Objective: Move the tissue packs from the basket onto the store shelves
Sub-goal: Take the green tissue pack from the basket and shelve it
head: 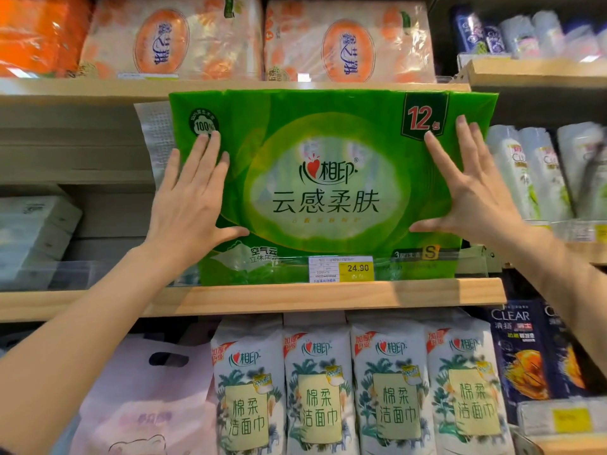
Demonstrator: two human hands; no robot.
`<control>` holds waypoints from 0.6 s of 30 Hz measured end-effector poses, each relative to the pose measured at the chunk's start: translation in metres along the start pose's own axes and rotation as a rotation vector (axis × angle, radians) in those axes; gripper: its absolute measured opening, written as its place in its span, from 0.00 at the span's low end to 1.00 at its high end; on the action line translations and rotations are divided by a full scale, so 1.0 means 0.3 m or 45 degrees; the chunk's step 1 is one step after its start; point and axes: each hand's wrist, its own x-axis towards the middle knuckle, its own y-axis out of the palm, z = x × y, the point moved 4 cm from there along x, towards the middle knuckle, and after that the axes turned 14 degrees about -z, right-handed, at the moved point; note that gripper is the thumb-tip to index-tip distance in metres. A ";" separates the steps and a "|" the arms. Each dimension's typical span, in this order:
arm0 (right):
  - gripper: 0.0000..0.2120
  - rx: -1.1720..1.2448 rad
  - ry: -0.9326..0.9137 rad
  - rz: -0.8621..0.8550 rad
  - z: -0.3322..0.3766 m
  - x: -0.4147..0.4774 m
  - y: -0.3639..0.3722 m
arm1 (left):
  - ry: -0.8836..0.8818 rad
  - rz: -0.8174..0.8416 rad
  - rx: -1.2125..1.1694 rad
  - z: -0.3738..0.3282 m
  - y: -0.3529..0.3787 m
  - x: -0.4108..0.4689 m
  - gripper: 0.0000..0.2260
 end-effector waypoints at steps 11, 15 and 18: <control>0.61 0.138 0.027 0.037 -0.013 0.025 0.019 | 0.169 0.085 -0.069 0.034 0.049 0.072 0.54; 0.59 0.091 -0.034 0.299 -0.004 0.058 0.107 | 0.146 0.431 -0.130 0.046 0.144 0.106 0.53; 0.55 0.282 0.012 0.377 -0.031 0.061 0.169 | 0.105 0.509 -0.273 0.071 0.204 0.105 0.49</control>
